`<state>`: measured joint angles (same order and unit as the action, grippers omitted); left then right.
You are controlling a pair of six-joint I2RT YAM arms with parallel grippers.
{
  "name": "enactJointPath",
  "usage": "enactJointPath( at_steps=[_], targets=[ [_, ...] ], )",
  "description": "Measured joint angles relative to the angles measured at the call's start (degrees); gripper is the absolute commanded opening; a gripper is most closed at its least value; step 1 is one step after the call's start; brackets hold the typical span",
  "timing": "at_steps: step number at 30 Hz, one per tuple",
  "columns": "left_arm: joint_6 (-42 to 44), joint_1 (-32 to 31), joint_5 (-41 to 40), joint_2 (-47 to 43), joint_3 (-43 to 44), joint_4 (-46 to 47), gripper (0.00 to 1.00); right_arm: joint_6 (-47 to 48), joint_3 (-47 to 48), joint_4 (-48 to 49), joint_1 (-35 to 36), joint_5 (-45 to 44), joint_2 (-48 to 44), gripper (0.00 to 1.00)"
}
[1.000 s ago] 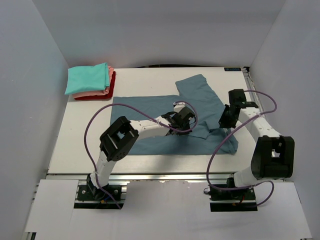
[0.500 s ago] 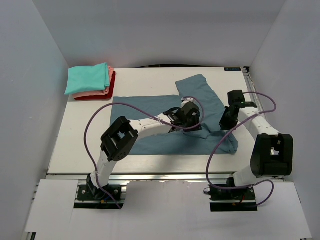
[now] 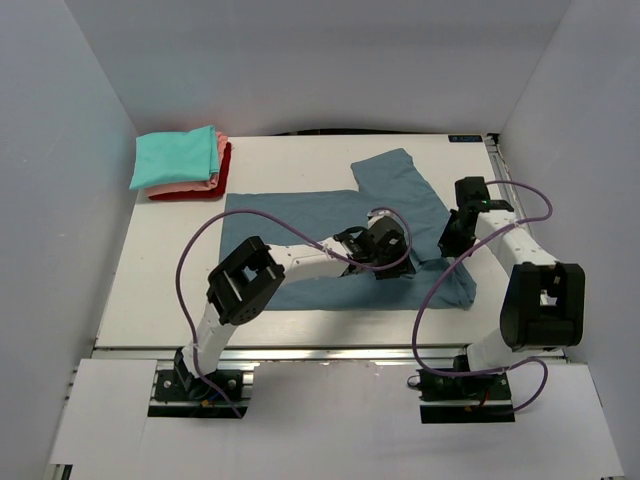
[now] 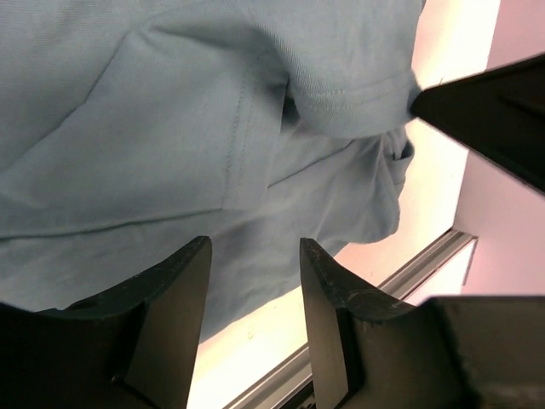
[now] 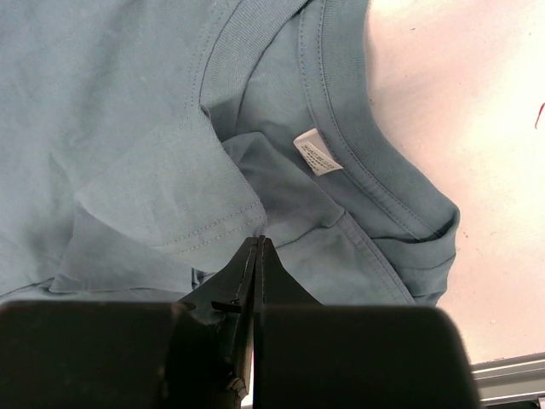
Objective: Fold and stack the t-shirts
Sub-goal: Fold the flattened tshirt in 1/3 of the way
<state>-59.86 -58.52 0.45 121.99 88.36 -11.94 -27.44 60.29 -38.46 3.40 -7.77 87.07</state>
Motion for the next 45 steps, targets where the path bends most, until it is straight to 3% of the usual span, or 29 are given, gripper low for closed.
enactJointPath(
  at_steps=[14,32,35,40,45],
  targets=[
    [-5.0,-0.1,0.3,4.3,-0.2,4.9,0.53,-0.5,0.0,0.0,0.0,0.0,0.5,0.0],
    [-6.0,-0.1,-2.8,6.4,2.7,4.9,0.43,-0.4,0.0,1.1,0.0,0.4,0.5,0.0],
    [-6.3,0.0,-2.8,6.9,2.8,5.1,0.48,-0.4,0.0,1.2,0.0,0.4,0.5,0.0],
    [-7.1,0.0,-3.1,6.9,2.8,5.2,0.48,-0.4,0.0,1.3,0.0,0.4,0.5,0.0],
    [-8.3,-0.1,-4.7,5.6,0.4,7.4,0.58,-0.4,0.0,1.3,0.0,0.5,0.5,0.0]
  ],
)
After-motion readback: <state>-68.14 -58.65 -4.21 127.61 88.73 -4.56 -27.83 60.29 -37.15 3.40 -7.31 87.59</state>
